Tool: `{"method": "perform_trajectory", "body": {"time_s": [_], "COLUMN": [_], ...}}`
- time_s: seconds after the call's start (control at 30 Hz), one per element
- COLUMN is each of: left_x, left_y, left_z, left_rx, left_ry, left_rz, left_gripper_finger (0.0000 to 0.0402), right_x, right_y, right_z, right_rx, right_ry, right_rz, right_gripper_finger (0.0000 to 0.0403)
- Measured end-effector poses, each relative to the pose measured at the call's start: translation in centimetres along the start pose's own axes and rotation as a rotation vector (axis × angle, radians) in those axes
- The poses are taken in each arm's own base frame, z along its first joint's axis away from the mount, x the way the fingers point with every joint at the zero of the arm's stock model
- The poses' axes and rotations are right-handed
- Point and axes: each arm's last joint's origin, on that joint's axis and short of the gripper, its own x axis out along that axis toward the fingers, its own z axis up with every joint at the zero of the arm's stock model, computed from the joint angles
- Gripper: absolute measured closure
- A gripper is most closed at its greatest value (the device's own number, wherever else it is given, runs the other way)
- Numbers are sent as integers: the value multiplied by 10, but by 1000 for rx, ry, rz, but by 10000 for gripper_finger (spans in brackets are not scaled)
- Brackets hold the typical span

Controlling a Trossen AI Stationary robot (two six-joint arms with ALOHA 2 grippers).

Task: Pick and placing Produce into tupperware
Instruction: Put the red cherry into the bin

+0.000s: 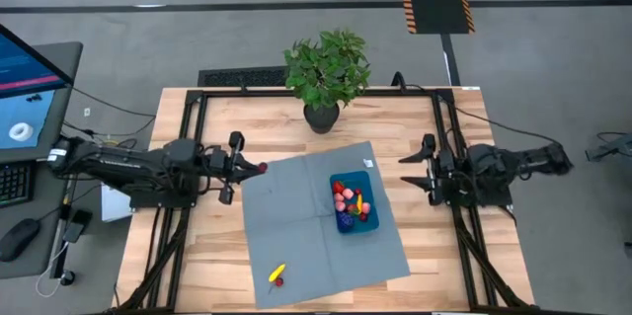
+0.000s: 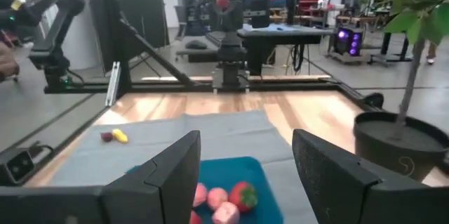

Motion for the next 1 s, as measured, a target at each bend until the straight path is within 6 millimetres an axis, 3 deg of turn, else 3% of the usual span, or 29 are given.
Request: {"method": "perform_trajectory", "body": {"time_s": [0.33,0.57,0.9,1.0], "left_x": [11,29,56,62], "left_y": [4,5,6,7], "left_z": [-3,-22,-42,-48], "left_rx": [-5,-94,-118,-142], "left_ry": [-21,59,-7,-28], "left_rz": [-12,-9,-32,-34], "left_gripper_finger": [401,401,401,402], "right_x": [2,5,4,5], "right_y": [-28,-47,-50,-50], "right_z": [-6,-33,-38,-39], "right_rx": [-76,-87,-106,44], "right_ry": [20,0,30,17], "right_rz": [-84,-269,-277,-276], "right_gripper_finger": [154,154,154,154]}}
